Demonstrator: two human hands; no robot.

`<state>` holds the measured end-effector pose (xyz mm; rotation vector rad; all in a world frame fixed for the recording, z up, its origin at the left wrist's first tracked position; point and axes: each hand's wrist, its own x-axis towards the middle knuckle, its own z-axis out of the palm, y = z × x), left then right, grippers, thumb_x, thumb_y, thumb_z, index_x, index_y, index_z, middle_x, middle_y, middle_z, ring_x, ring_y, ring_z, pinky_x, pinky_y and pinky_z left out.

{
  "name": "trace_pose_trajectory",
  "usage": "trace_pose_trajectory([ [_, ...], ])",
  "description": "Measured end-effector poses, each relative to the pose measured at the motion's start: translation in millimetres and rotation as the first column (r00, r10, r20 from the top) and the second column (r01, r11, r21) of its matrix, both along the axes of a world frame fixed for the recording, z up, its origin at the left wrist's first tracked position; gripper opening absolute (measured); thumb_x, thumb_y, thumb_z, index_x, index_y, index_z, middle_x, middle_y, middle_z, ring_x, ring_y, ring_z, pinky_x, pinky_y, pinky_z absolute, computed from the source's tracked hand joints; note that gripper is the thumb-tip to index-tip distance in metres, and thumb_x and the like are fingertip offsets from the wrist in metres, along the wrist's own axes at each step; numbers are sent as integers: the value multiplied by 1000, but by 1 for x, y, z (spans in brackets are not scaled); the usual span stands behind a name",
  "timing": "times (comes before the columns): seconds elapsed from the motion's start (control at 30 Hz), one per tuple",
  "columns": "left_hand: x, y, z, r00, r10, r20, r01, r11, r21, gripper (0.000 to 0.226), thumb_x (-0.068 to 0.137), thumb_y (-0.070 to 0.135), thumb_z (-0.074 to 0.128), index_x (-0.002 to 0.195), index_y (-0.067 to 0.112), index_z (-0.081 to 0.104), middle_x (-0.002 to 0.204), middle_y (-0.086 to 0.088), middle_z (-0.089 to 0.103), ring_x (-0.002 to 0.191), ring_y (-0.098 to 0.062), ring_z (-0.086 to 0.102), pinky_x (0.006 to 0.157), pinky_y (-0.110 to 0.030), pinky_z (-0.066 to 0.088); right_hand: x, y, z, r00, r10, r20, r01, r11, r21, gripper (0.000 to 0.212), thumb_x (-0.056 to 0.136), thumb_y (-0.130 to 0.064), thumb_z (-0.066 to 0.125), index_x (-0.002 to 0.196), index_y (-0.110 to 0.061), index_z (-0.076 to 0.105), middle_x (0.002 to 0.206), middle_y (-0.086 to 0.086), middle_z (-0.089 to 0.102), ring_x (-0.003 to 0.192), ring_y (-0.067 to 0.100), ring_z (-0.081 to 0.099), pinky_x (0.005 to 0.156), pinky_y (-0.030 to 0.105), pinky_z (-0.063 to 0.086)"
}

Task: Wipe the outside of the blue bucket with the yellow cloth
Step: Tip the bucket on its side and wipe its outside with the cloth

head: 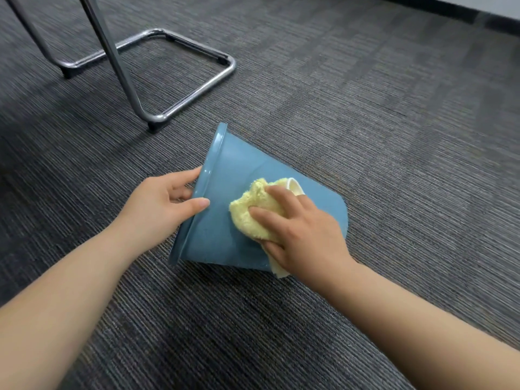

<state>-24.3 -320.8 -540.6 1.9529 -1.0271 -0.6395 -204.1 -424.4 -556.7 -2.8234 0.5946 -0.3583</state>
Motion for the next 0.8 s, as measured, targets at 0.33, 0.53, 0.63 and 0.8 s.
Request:
trace_pose_trajectory([
  [0.33, -4, -3, 0, 1000, 19, -19, -19, 1000, 2, 50, 74, 14, 66, 85, 60, 48, 59, 36, 64, 61, 17, 58, 69, -22, 44, -19, -42, -17, 905, -425, -31, 426, 903, 58, 36, 82, -37, 57, 117, -30, 53, 139, 4, 38, 112, 30, 45, 70, 36, 43],
  [0.53, -6, -3, 5, 999, 25, 36, -26, 999, 22, 55, 73, 13, 67, 77, 65, 49, 58, 30, 66, 65, 16, 58, 79, -28, 44, -18, -15, -14, 976, -215, 29, 213, 975, 59, 38, 71, -25, 71, 108, -23, 61, 128, 14, 52, 102, 35, 55, 57, 38, 48],
  [0.63, -6, -1, 5, 999, 39, 21, -40, 998, 51, 52, 73, 14, 68, 81, 62, 51, 59, 25, 68, 80, 0, 59, 95, -42, 43, -22, -20, -16, 978, -210, 7, 209, 975, 72, 38, 75, -31, 67, 112, -27, 58, 132, 9, 49, 106, 32, 53, 61, 38, 47],
  [0.8, -7, 0, 6, 999, 36, 8, -37, 998, 48, 52, 74, 14, 67, 80, 64, 51, 61, 33, 66, 70, 5, 62, 94, -43, 45, -40, -49, -27, 899, -425, -104, 435, 893, 116, 39, 82, -37, 56, 120, -32, 50, 140, 2, 37, 111, 30, 47, 74, 37, 44],
])
